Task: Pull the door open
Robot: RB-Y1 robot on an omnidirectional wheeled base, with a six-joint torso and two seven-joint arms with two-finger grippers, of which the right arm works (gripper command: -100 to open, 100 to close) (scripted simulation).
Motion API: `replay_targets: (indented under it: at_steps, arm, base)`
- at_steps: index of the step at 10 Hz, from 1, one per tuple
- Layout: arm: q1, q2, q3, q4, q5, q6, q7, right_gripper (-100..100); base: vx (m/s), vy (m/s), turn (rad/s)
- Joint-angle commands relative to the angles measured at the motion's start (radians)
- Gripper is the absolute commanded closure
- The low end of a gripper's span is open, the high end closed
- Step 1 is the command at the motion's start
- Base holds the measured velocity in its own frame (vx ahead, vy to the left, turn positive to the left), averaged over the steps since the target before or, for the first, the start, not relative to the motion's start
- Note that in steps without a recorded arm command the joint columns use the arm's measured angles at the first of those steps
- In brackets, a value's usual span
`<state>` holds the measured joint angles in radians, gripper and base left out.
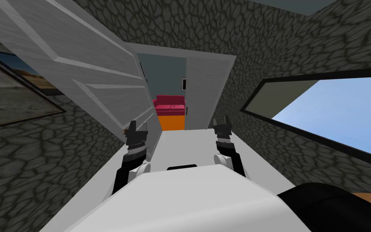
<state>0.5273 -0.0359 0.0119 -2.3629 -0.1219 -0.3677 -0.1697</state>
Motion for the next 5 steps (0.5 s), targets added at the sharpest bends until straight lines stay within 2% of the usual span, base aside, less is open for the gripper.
replay_targets:
  at_steps: [1, 5]
  arm:
    - [-0.007, -0.008, 0.004, 0.030, -0.023, -0.014, -0.018, -100]
    - [-0.024, -0.025, 0.016, 0.105, -0.082, -0.050, -0.065, -100]
  base:
    - [0.066, 0.000, 0.135]
    - [0.114, -0.007, 0.109]
